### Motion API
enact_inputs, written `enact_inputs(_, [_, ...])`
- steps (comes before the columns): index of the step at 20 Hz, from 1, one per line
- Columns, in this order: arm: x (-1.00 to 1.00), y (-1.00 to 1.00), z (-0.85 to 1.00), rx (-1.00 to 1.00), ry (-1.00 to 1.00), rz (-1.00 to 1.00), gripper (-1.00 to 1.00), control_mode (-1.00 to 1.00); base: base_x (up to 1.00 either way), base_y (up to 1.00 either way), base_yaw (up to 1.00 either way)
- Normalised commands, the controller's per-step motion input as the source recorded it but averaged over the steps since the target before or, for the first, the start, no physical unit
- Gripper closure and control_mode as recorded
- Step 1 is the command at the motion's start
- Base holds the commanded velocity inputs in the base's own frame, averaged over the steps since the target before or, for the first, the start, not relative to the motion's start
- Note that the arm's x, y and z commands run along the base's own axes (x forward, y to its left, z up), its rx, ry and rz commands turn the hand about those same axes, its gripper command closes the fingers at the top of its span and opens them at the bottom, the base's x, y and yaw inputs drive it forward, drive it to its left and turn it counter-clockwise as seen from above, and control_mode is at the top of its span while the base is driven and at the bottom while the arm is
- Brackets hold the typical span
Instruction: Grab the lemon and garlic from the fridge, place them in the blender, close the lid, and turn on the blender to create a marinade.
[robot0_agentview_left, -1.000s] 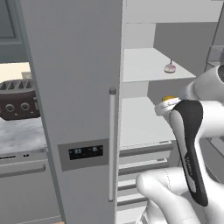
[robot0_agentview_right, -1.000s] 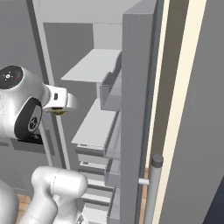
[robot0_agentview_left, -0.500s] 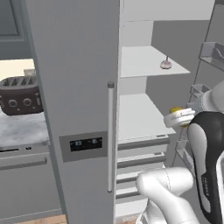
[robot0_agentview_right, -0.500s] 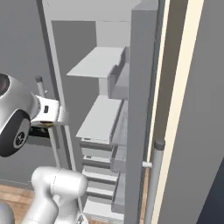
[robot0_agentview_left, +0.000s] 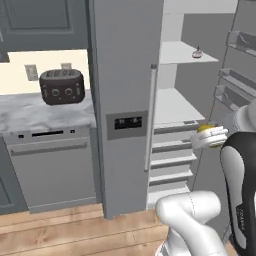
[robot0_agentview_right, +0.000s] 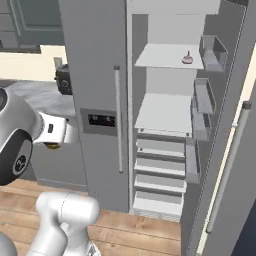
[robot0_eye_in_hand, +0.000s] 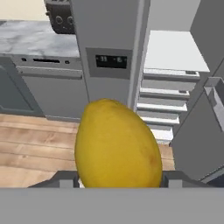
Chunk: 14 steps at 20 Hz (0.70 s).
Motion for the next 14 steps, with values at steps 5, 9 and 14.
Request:
enact_inputs(5, [0.0,0.0,0.0,0.0,0.0,0.0,1.0,1.0,-1.0,0.96,0.1])
enact_inputs(9, [0.0,0.0,0.0,0.0,0.0,0.0,1.0,1.0,-0.65,0.84,0.56])
enact_inputs(14, [0.0,0.0,0.0,0.0,0.0,0.0,1.0,1.0,-0.13,0.62,0.75])
